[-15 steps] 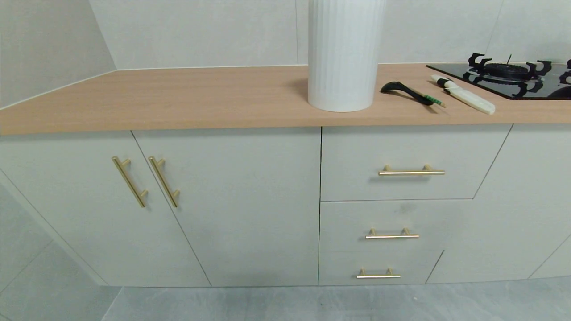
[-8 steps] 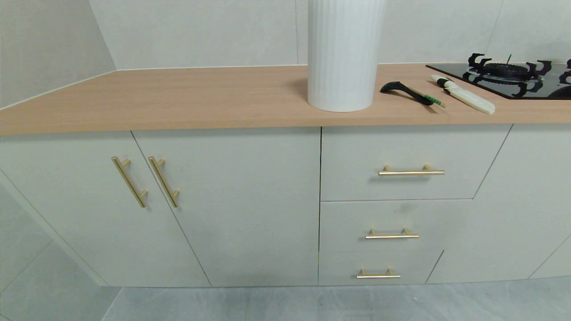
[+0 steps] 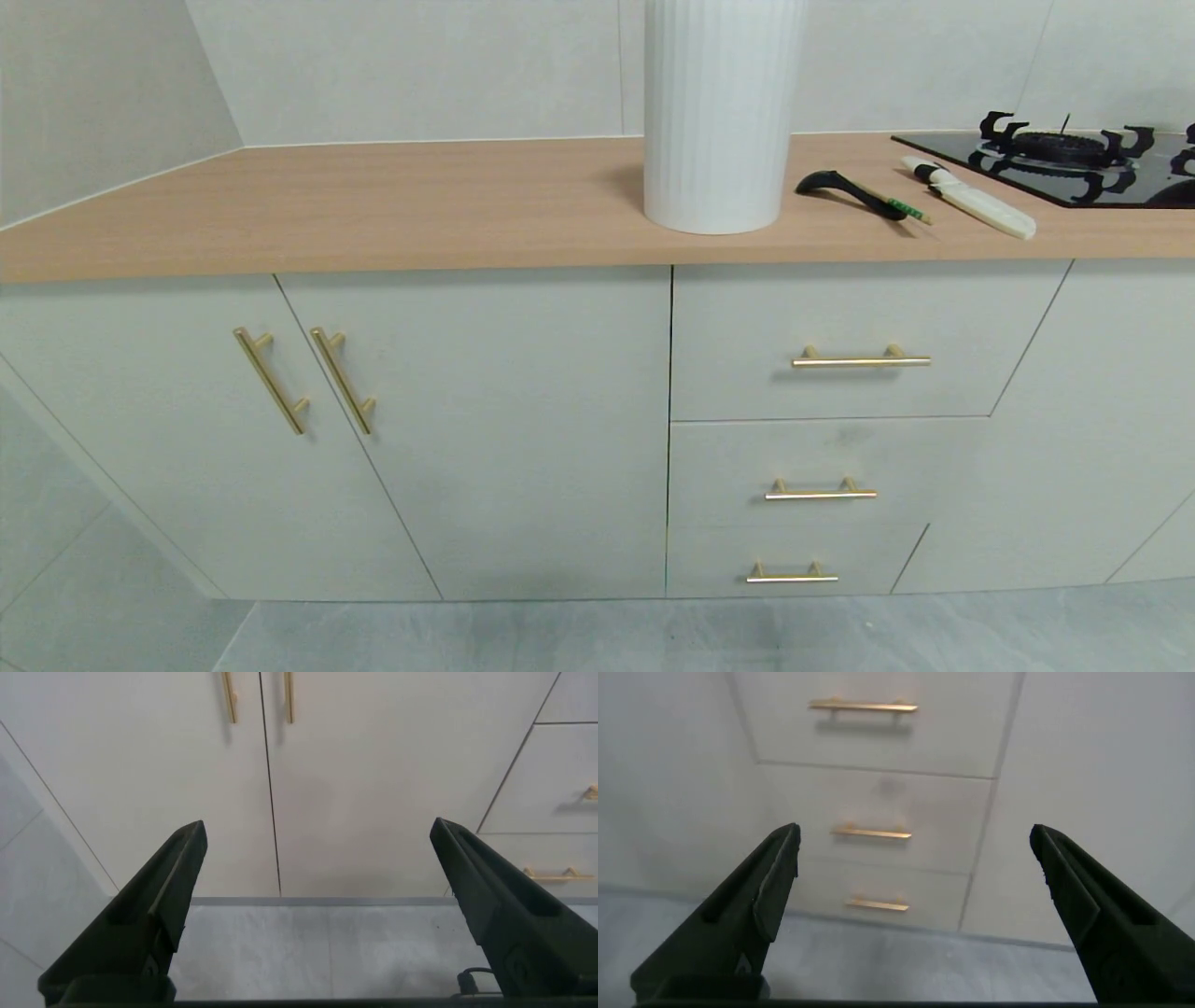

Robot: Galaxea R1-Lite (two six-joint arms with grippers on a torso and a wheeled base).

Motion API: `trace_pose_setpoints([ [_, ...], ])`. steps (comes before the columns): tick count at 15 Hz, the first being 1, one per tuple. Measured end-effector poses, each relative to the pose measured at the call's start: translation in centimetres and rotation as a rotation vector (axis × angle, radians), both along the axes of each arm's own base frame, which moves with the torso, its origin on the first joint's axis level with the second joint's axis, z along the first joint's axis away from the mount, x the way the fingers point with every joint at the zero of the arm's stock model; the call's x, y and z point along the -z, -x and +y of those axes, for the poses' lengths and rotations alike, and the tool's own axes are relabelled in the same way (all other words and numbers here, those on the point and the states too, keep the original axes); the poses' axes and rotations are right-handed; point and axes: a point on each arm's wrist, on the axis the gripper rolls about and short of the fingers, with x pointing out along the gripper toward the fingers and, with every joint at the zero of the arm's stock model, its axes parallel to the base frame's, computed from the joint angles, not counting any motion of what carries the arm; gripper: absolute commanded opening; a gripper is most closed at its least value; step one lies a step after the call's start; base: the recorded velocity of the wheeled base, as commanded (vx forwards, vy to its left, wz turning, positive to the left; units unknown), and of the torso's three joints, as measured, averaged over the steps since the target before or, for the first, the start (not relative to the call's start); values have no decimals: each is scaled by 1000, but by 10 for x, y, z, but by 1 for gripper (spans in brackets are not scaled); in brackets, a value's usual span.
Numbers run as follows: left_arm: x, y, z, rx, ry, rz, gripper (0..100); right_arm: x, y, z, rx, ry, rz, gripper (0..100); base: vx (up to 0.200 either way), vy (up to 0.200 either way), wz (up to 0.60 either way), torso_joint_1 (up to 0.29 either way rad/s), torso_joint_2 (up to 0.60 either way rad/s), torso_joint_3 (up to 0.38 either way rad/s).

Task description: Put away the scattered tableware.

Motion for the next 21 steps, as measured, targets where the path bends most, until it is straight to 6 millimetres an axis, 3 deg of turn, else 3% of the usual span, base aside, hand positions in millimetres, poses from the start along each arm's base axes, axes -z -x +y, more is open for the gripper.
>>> trace_pose_setpoints([
  [5, 0, 0, 0, 0, 0, 0, 100, -36, -47, 4, -87, 2, 190, 100, 0, 0, 0, 0, 0, 0],
  [11, 0, 0, 0, 0, 0, 0, 100, -57, -131, 15, -148, 17, 321, 100, 0, 0, 0, 0, 0, 0],
  [16, 0, 0, 0, -1, 0, 0, 100, -46, -199, 27, -170, 25, 399, 100, 0, 0, 0, 0, 0, 0],
  [21, 0, 0, 0, -1, 0, 0, 100, -9, -234, 43, -215, 35, 494, 100, 0, 0, 0, 0, 0, 0],
])
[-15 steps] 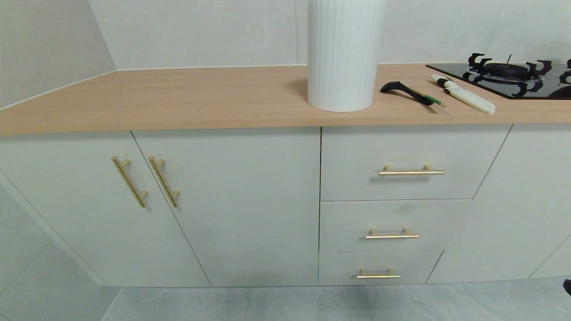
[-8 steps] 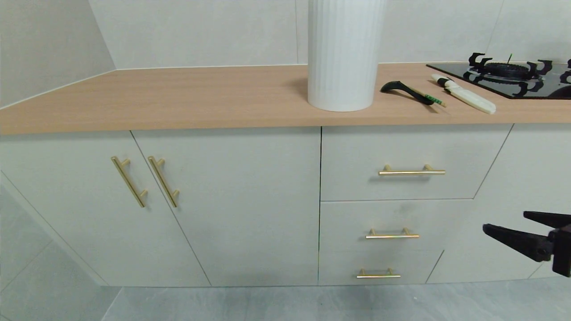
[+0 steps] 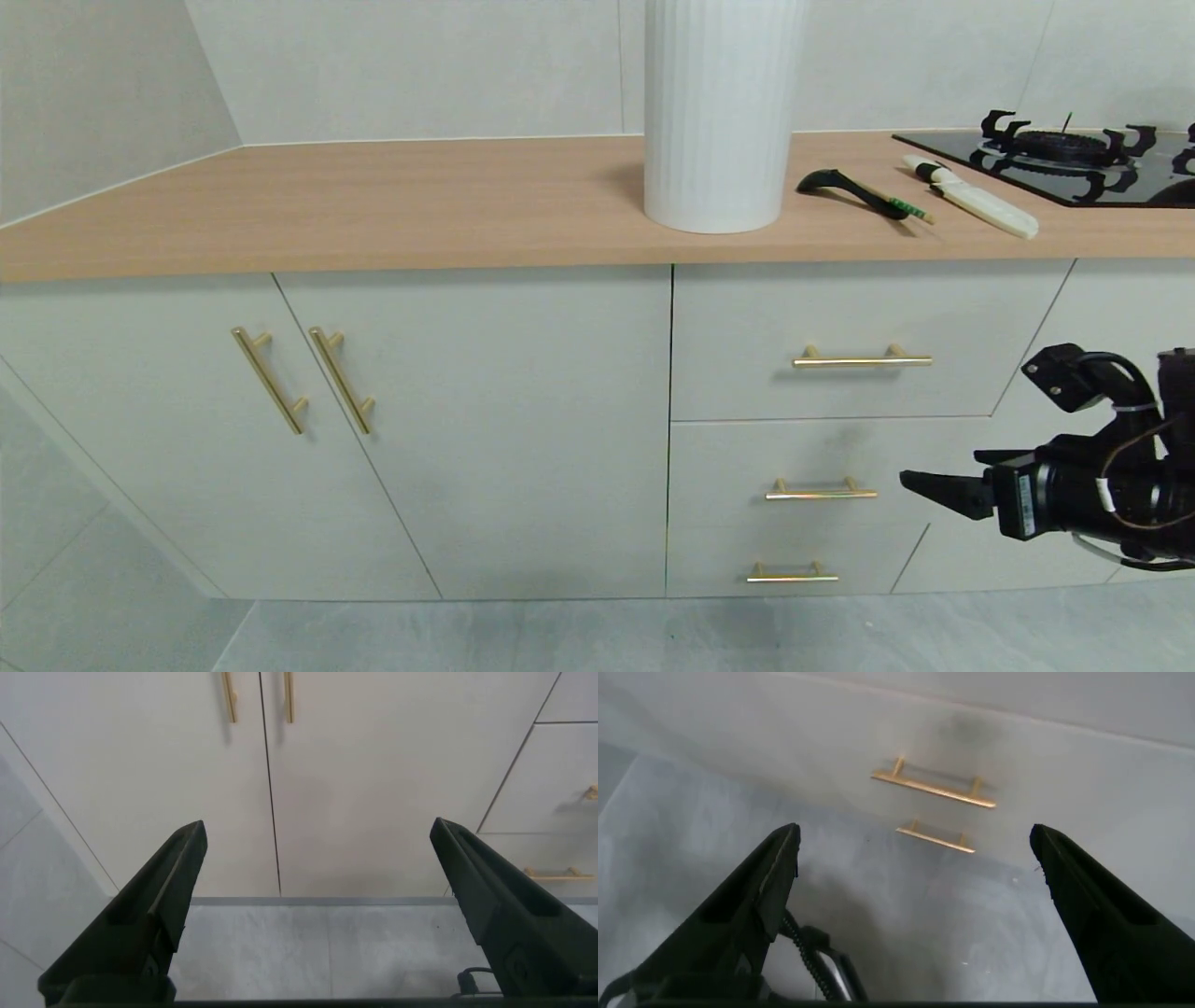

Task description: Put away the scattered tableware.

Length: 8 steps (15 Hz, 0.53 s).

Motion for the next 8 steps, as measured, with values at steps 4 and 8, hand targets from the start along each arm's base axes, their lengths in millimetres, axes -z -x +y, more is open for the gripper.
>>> trace_pose_setpoints([
  [4, 0, 0, 0, 0, 0, 0, 100, 38, -25, 20, 4, 47, 36, 100, 0, 0, 0, 0, 0, 0],
  [8, 0, 0, 0, 0, 0, 0, 100, 83, -53, 35, 99, 59, 48, 100, 0, 0, 0, 0, 0, 0],
])
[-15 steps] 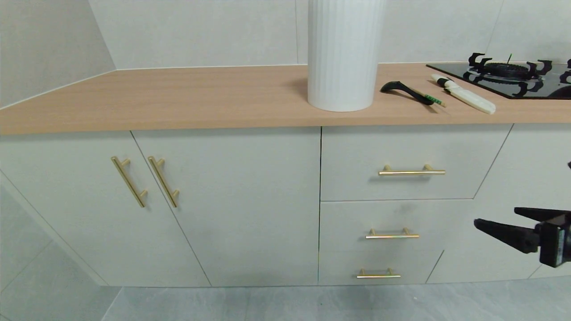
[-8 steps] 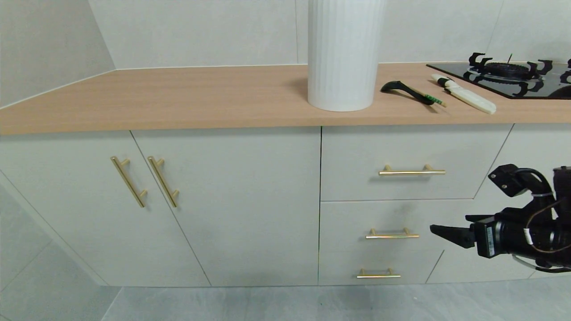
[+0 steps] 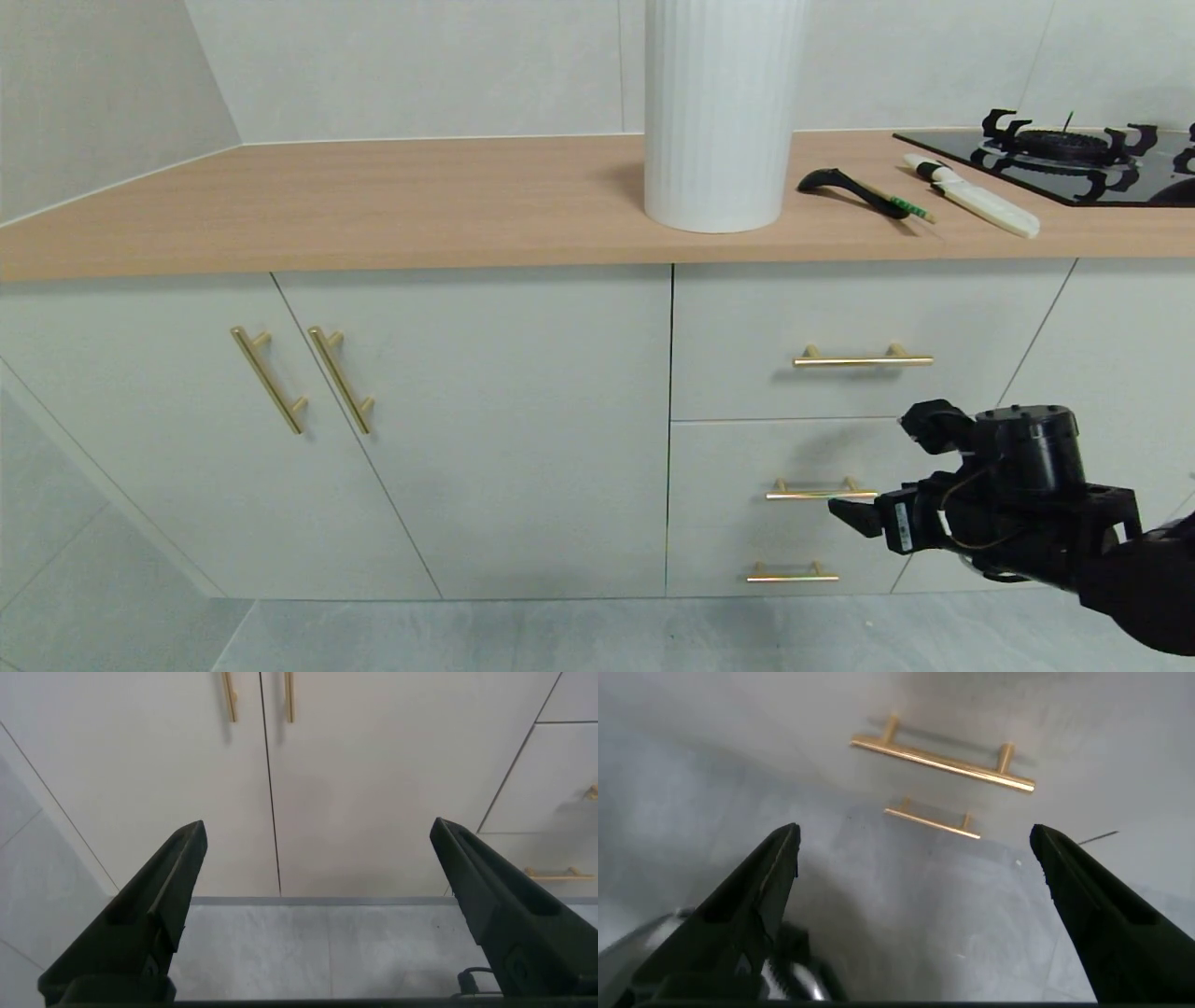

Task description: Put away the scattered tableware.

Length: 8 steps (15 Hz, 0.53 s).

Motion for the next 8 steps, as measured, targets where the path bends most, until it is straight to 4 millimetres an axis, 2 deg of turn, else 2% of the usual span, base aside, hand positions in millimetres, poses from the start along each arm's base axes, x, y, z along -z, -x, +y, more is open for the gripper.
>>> trace_pose_setpoints([
  [3, 0, 0, 0, 1, 0, 0, 100, 24, -19, 7, 105, -6, -55, 100, 0, 0, 0, 0, 0, 0],
  [5, 0, 0, 0, 0, -1, 0, 100, 36, -24, 9, 122, -10, -27, 100, 0, 0, 0, 0, 0, 0],
  [8, 0, 0, 0, 0, 0, 0, 100, 44, -31, 11, 161, -19, -15, 100, 0, 0, 0, 0, 0, 0],
])
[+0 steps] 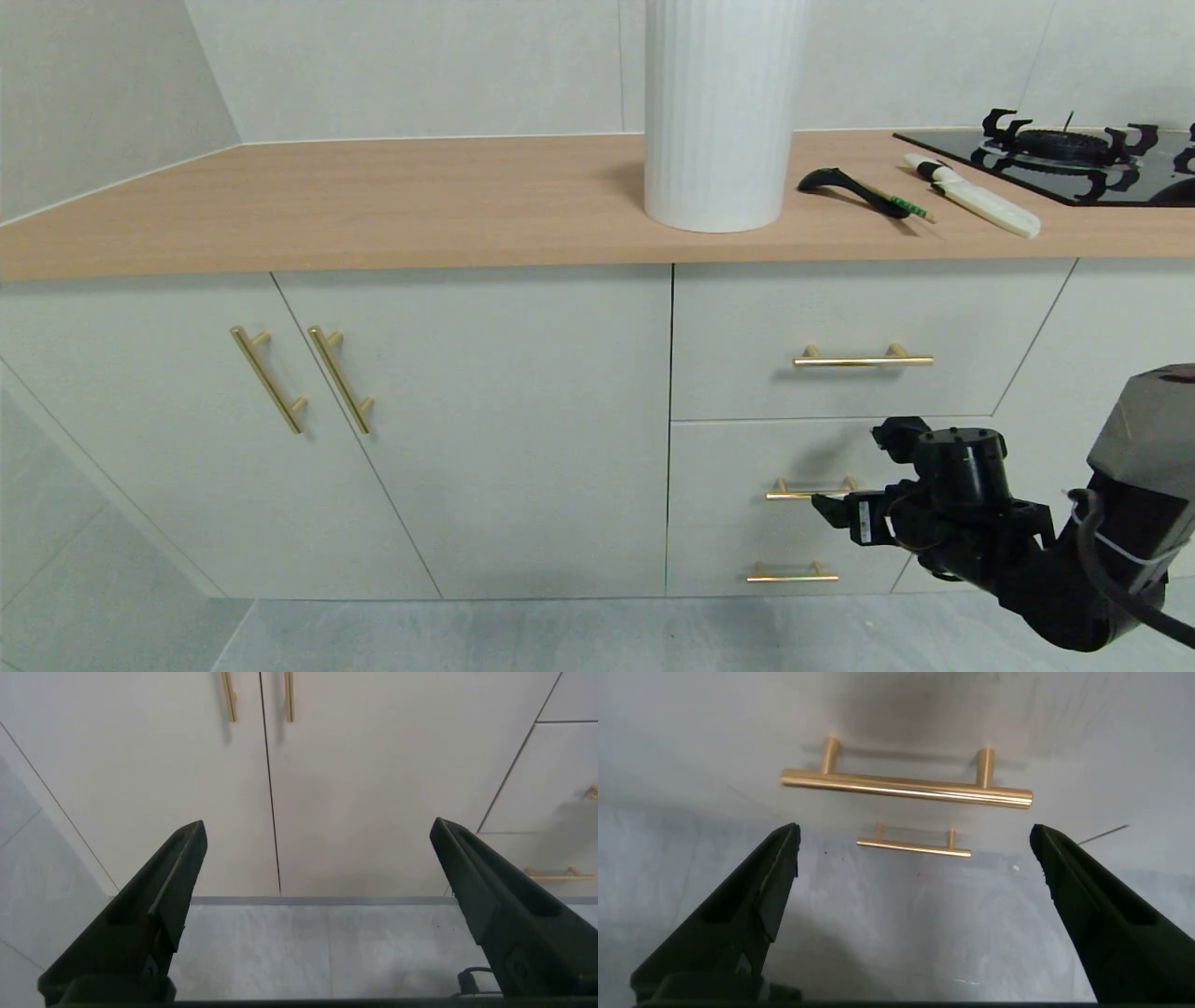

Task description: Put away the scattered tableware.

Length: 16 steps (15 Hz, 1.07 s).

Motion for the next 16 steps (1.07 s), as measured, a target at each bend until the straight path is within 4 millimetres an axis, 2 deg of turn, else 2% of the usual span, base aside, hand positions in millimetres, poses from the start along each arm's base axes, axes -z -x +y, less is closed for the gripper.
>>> trace_pose_setpoints([
  [8, 0, 0, 0, 0, 0, 0, 100, 17, -24, 5, 118, 2, -27, 100, 0, 0, 0, 0, 0, 0],
  [16, 0, 0, 0, 0, 0, 0, 100, 44, -46, 10, 172, 17, -81, 100, 0, 0, 0, 0, 0, 0],
])
